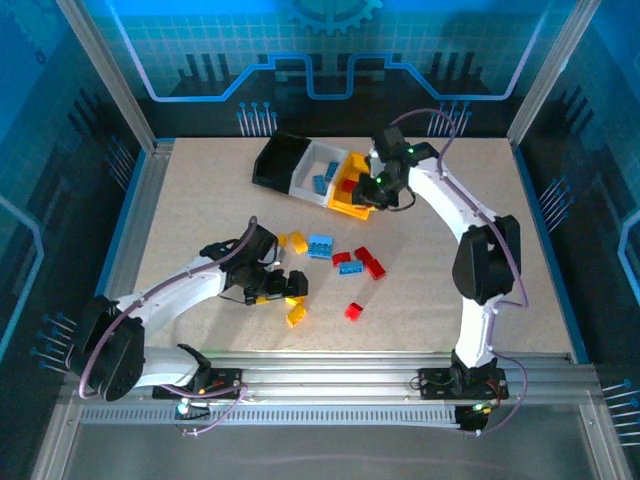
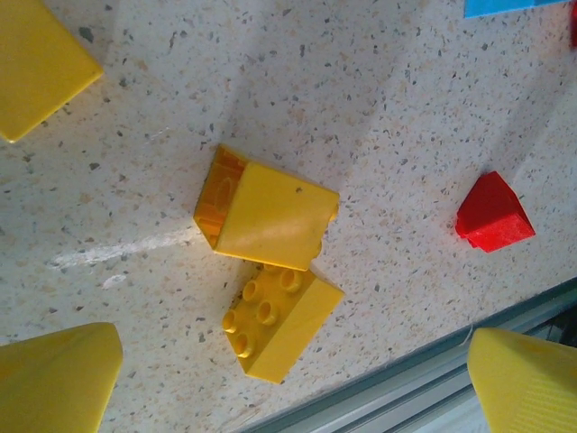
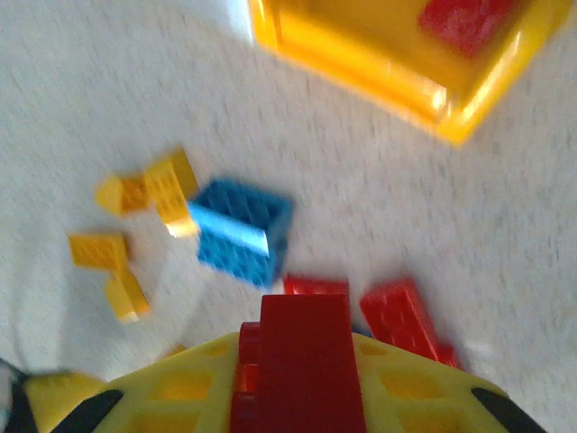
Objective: Sort the legos into containers by color
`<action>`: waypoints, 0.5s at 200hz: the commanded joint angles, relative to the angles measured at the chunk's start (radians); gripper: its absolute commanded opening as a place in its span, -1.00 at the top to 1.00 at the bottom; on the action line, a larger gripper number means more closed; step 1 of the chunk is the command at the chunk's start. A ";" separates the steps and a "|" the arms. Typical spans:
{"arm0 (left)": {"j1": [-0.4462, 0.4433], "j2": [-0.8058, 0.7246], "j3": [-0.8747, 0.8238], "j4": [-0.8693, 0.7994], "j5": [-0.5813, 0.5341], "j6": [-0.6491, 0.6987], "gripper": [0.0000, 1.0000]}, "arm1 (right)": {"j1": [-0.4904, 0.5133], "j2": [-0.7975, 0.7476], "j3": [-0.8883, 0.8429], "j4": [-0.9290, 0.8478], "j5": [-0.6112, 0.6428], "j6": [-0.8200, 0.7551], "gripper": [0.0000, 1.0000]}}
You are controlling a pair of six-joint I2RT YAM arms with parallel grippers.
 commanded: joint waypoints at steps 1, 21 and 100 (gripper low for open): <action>-0.006 -0.043 0.002 -0.060 -0.036 -0.005 -0.98 | -0.039 0.105 0.105 0.066 -0.025 0.096 0.56; -0.006 -0.055 0.007 -0.079 -0.049 -0.008 -0.98 | -0.062 0.186 0.210 0.073 -0.008 0.125 0.56; 0.000 -0.056 0.039 -0.117 -0.108 -0.013 -0.98 | -0.100 0.485 0.581 -0.013 -0.009 0.179 0.55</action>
